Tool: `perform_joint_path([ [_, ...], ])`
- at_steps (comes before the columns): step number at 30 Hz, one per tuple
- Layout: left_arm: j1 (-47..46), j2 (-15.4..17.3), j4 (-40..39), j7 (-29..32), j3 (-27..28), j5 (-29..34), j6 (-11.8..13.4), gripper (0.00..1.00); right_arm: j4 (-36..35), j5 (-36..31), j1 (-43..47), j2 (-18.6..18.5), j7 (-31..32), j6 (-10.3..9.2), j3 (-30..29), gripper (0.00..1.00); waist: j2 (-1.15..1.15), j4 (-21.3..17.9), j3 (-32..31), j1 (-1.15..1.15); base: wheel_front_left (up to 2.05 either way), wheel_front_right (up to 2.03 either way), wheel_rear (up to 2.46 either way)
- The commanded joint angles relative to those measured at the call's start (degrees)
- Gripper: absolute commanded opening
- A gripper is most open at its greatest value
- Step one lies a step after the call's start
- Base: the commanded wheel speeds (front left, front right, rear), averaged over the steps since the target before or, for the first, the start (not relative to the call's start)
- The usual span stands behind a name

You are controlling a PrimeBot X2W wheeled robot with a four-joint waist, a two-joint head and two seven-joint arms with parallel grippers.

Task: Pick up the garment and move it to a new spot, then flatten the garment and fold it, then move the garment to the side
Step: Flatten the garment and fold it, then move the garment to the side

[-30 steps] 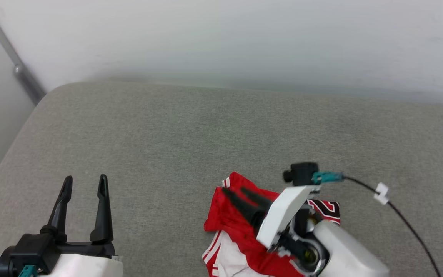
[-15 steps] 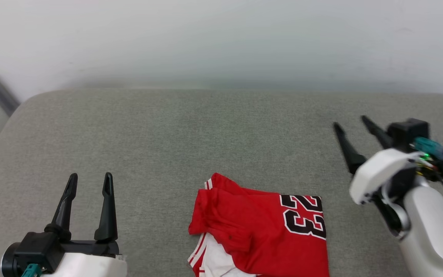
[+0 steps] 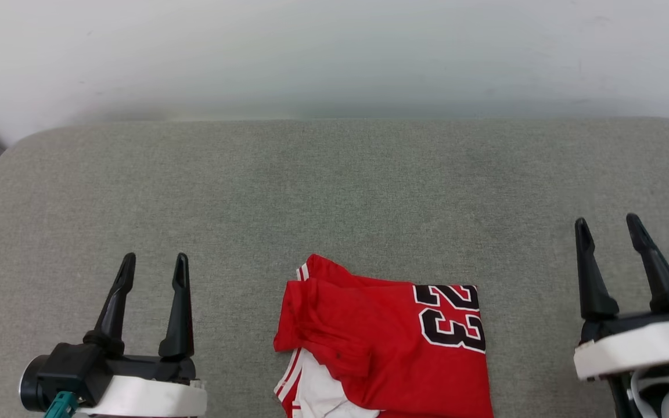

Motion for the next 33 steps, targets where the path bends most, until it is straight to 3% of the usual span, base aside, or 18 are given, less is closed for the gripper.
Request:
perform_joint_path([
  [1, 0.3, -0.2, -0.1, -0.1, -0.1, 0.1, 0.0, 1.0, -0.6, -0.1, 0.9, 0.5, -0.6, -0.02, -0.2, 1.0, 0.0, 0.1, 0.0, 0.0, 0.0, 0.0, 0.0],
  [10, 1.3, -0.6, 0.5, -0.1, -1.0, -0.3, 0.0, 1.0, -2.7, -0.5, 4.5, 2.9, -1.8, -0.02, -0.3, 1.0, 0.0, 0.6, -0.4, 0.0, 0.0, 0.0, 0.0],
  [25, 1.0, -0.4, 1.4, -0.1, -1.5, -1.2, 0.0, 1.0, -1.2, 1.2, 4.3, 3.1, -1.3, -0.02, 0.2, 1.0, 0.0, 0.3, -0.5, 0.0, 0.0, 0.0, 0.0],
  [28, 0.8, -0.3, 1.4, -0.1, -1.7, -1.3, 0.0, 1.0, -1.2, 1.0, 4.7, 3.1, 2.1, -0.02, 1.2, 1.0, 0.0, 0.5, -0.2, 0.0, 0.0, 0.0, 0.0],
  [33, 0.2, -0.2, 1.3, -0.1, -1.9, -1.3, 0.0, 1.0, -2.8, 2.4, 5.3, 0.9, 18.5, -0.03, 5.7, 1.0, 0.0, 1.0, 0.8, 0.0, 0.0, 0.0, 0.0],
])
